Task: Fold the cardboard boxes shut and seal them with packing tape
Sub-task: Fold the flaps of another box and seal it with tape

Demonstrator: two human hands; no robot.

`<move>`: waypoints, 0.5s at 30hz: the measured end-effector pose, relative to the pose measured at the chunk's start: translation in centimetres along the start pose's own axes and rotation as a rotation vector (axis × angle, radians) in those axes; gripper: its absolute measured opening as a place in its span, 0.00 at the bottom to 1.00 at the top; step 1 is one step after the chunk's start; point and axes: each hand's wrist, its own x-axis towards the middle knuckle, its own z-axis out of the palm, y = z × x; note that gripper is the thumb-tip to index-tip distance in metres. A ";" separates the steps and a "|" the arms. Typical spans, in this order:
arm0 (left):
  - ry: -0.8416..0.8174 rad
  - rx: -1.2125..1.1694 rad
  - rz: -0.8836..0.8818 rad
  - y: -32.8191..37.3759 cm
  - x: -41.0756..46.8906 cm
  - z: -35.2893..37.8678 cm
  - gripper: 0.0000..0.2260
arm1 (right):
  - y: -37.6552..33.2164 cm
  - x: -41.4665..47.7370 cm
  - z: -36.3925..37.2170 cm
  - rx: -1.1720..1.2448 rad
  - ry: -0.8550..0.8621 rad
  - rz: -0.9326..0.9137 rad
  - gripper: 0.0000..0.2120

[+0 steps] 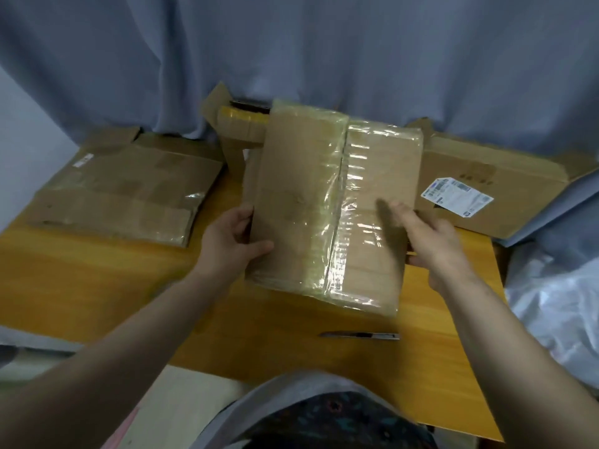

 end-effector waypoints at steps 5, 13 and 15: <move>0.029 0.119 0.027 -1.1 -1.5 2.2 0.21 | -0.2 -0.3 -1.6 0.080 0.096 0.011 0.43; -0.096 0.323 -0.215 -4.4 -2.6 0.9 0.04 | 3.4 -1.2 -2.2 0.230 0.005 0.210 0.29; 0.003 -0.086 -0.322 -1.7 -2.3 0.8 0.05 | 3.1 -1.0 -2.9 0.156 -0.053 0.203 0.35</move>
